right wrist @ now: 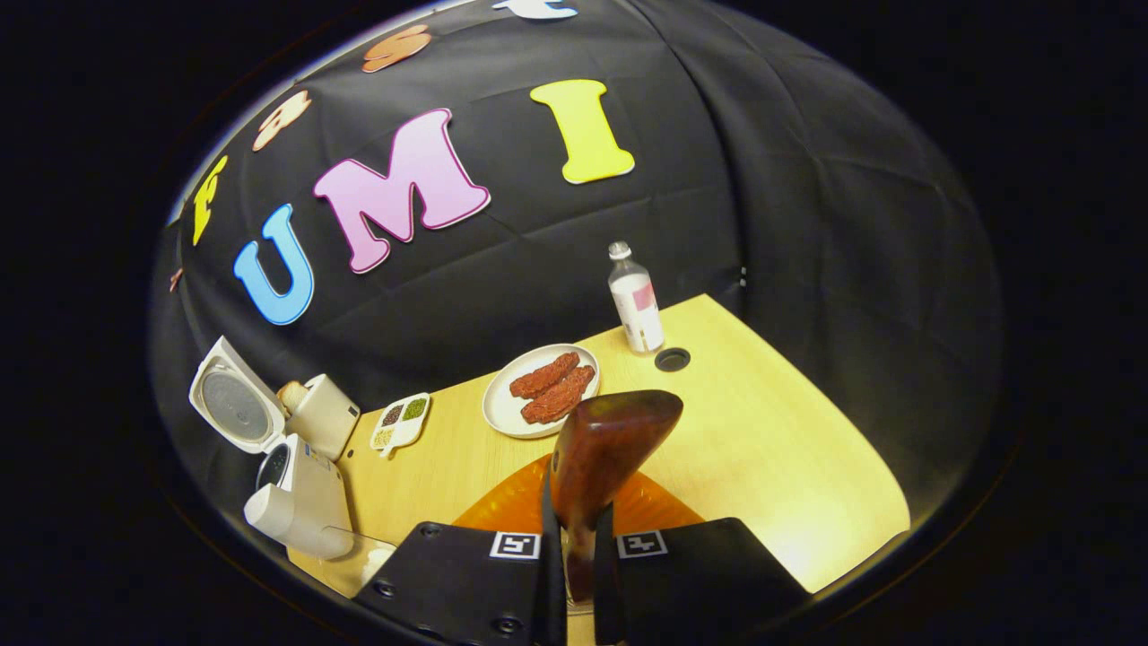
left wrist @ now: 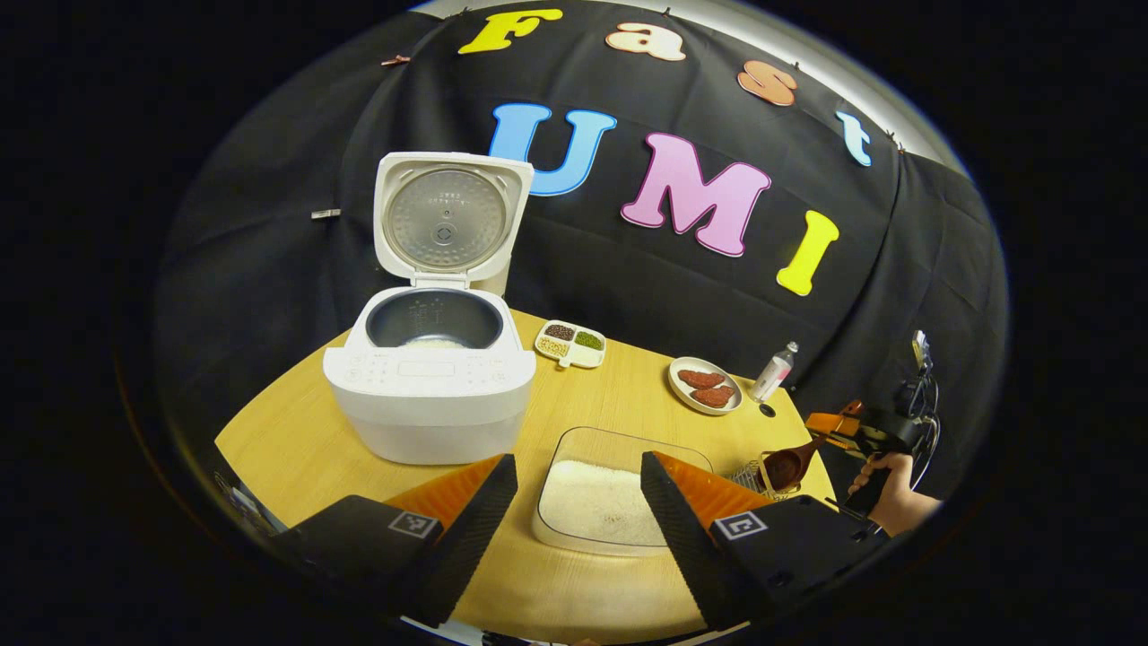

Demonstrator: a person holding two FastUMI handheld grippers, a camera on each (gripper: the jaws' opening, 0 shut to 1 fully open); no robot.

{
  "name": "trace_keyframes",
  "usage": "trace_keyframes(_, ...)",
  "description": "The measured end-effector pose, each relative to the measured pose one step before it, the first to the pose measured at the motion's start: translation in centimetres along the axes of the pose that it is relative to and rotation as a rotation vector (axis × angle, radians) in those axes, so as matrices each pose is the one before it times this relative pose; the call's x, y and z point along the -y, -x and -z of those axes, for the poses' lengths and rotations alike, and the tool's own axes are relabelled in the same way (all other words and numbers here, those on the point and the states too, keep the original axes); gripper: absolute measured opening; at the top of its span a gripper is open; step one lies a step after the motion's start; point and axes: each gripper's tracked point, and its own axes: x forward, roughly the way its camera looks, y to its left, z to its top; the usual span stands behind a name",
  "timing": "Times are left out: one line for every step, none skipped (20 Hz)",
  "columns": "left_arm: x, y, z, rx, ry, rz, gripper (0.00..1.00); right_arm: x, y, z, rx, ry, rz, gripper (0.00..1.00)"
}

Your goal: Close the left gripper, press the button to open the rice cooker; take a wooden spoon from the chopstick holder with the right hand, scoop a spoonful of rice and pour it into the rice cooker, then put the wooden spoon back into the chopstick holder.

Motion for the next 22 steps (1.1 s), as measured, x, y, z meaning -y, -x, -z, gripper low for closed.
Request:
trace_keyframes(-0.173, 0.134, 0.049, -0.00297, 0.01062, -0.0099, 0.96, 0.353, -0.347, 0.645, -0.01666, -0.02087, 0.00836, 0.17)
trace_keyframes(-0.237, 0.102, -0.042, 0.00005, 0.01695, -0.0136, 0.98, 0.361, -0.461, 0.637, -0.01317, -0.01219, 0.00896, 0.17)
trace_keyframes(-0.261, 0.214, -0.165, 0.00497, 0.02137, -0.01058, 0.96, 0.344, -0.239, 0.391, -0.00523, -0.00501, 0.00819, 0.17)
trace_keyframes(-0.244, 0.2, -0.267, 0.00795, 0.01884, -0.00927, 0.96, 0.212, -0.029, 0.197, 0.00071, -0.00228, 0.00391, 0.17)
trace_keyframes(-0.298, 0.158, -0.252, 0.00913, 0.01078, -0.00929, 0.96, 0.024, -0.036, 0.19, -0.00001, -0.00451, 0.00024, 0.18)
trace_keyframes(-0.373, 0.204, -0.216, 0.00614, 0.00126, -0.00801, 0.96, -0.067, 0.195, 0.468, -0.00514, -0.00796, -0.0046, 0.19)
trace_keyframes(-0.383, 0.111, -0.106, 0.00488, -0.00366, -0.00687, 0.96, -0.25, 0.442, 0.139, -0.00074, -0.00957, -0.00812, 0.21)
trace_keyframes(-0.453, 0.121, -0.213, 0.00584, -0.00467, -0.00603, 0.96, 0.002, -0.139, 0.205, 0.00093, -0.0051, -0.0044, 0.23)
trace_keyframes(-0.597, 0.054, -0.323, 0.00731, -0.00742, -0.00894, 0.96, 0.044, 0.145, 0.216, -0.00401, -0.00171, 0.00755, 0.28)
trace_keyframes(-0.657, 0.172, -0.569, 0.01198, -0.00671, -0.01124, 0.96, -0.074, 0.183, 0.061, 0.00464, -0.00279, 0.00174, 0.32)
trace_keyframes(-0.675, 0.061, -0.773, 0.02315, -0.0047, -0.01219, 0.96, -0.211, 0.333, -0.211, 0.01196, -0.0028, -0.00267, 0.43)
trace_keyframes(-0.536, 0.047, -0.81, 0.0173, -0.00596, -0.00475, 0.96, 0.122, 0.466, -0.337, 0.01768, 0.00594, 0.00941, 0.71)
trace_keyframes(-0.571, -0.028, -0.708, 0.0132, -0.01151, -0.00892, 0.96, 0.014, 0.249, -0.237, 0.01772, 0.00438, 0.00705, 0.99)
trace_keyframes(-0.782, -0.037, -0.849, 0.01454, -0.01575, -0.00949, 0.96, -0.032, 0.788, -0.351, 0.01943, 0.01118, 0.00891, 1.0)
trace_keyframes(-0.633, -0.055, -0.847, 0.01774, -0.01663, -0.00814, 0.96, -0.048, 0.582, -0.191, 0.01231, 0.01345, 0.00626, 0.99)
trace_keyframes(-0.832, -0.049, -1.141, 0.02017, -0.01379, -0.01087, 0.96, -0.025, 0.821, 0.034, 0.00329, 0.0148, 0.00382, 0.98)
trace_keyframes(-0.677, -0.14, -1.073, 0.02045, -0.00625, -0.00896, 0.96, -0.26, 1.032, -0.008, 0.00222, 0.01431, -0.00654, 0.98)
trace_keyframes(-0.571, -0.026, -1.31, 0.0218, -0.00115, -0.00462, 0.95, -0.153, 0.966, -0.402, 0.02205, 0.02172, -0.00064, 0.98)
trace_keyframes(-0.456, -0.12, -1.578, 0.02649, 0.00169, -0.00478, 0.96, 0.117, 0.967, -0.643, 0.02876, 0.03168, 0.00554, 0.98)
trace_keyframes(-0.431, -0.293, -1.577, 0.02378, 0.00422, -0.00197, 0.96, 0.08, 1.053, -0.523, 0.02359, 0.03384, 0.00467, 0.99)
trace_keyframes(-0.313, -0.256, -1.513, 0.02141, 0.00578, 0.001, 0.95, -0.067, 1.133, -0.566, 0.02322, 0.03124, 0.0036, 0.98)
trace_keyframes(-0.232, -0.527, -1.526, 0.01793, 0.00375, 0.00243, 0.95, -0.239, 1.22, -0.59, 0.02196, 0.02825, -0.00012, 0.98)
